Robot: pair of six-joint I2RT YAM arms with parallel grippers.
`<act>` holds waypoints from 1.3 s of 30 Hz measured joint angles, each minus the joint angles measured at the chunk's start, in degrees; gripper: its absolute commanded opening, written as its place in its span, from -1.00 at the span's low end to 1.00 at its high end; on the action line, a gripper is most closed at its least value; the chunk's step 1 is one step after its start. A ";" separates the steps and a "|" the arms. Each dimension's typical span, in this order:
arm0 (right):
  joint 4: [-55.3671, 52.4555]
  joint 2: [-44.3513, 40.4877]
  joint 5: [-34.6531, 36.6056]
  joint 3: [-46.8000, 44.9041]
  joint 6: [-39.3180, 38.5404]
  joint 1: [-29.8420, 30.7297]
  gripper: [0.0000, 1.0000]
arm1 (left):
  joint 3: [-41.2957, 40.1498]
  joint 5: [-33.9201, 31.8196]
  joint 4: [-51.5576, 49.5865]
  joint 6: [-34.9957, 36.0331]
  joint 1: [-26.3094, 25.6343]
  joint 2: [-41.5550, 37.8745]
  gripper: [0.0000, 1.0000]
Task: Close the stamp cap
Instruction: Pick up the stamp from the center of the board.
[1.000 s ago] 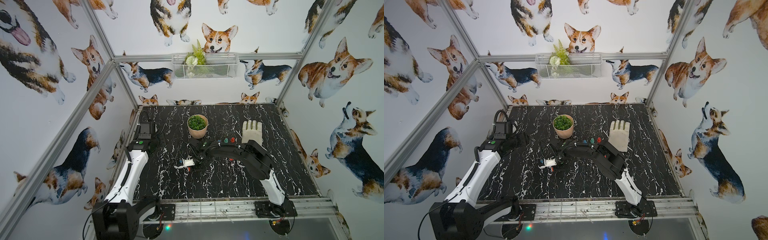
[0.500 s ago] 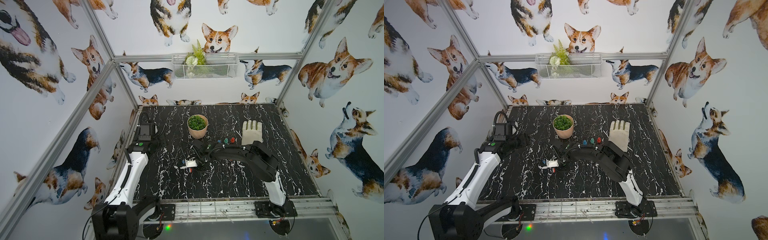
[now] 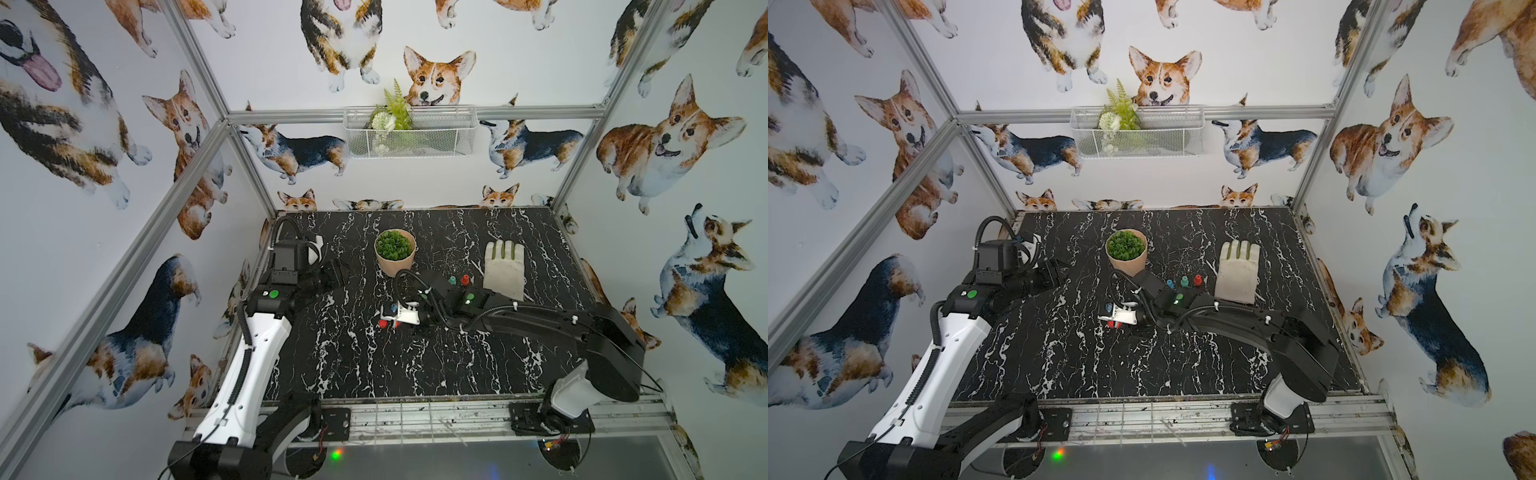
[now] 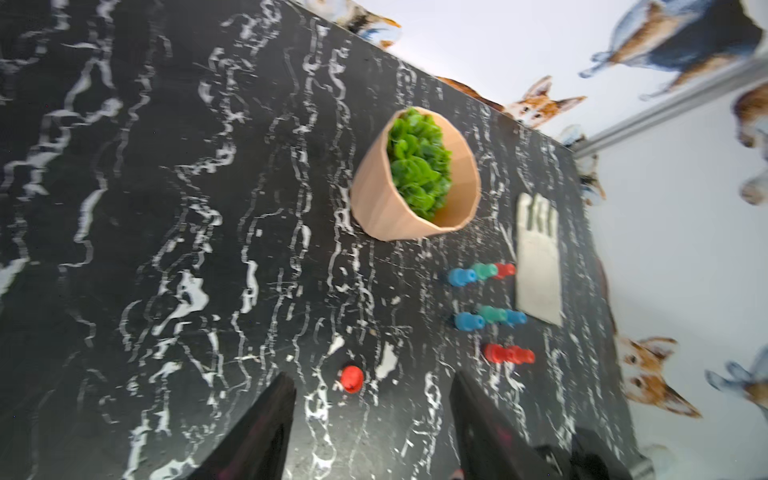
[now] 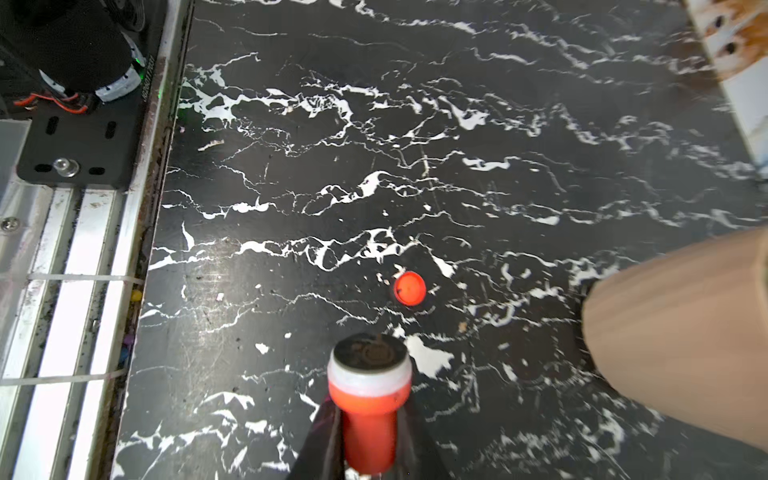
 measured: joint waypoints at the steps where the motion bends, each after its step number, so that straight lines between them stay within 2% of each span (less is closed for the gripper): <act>1: 0.39 -2.38 0.02 -1.16 0.57 -0.76 -0.81 | 0.52 0.66 -0.13 -0.79 -2.12 -0.44 0.26; 8: 4.17 -17.88 0.44 -8.17 5.01 -6.08 -0.85 | 5.18 1.38 -0.44 -4.57 -18.78 -0.02 0.26; 13: 4.74 -26.34 1.55 -10.82 5.84 -7.19 -0.87 | 6.93 1.40 -0.02 -7.89 -26.67 1.46 0.25; 19: 4.70 -31.06 1.95 -11.17 5.99 -7.28 -0.87 | 11.06 1.53 1.18 -9.84 -34.71 4.61 0.25; 29: 4.74 -32.76 0.28 -11.98 5.55 -7.28 -0.87 | 13.55 0.46 1.90 -13.27 -38.27 9.92 0.04; 39: 4.79 -32.87 -0.46 -12.55 5.11 -7.28 -0.87 | 13.77 1.38 6.10 -17.38 -40.61 12.92 -0.07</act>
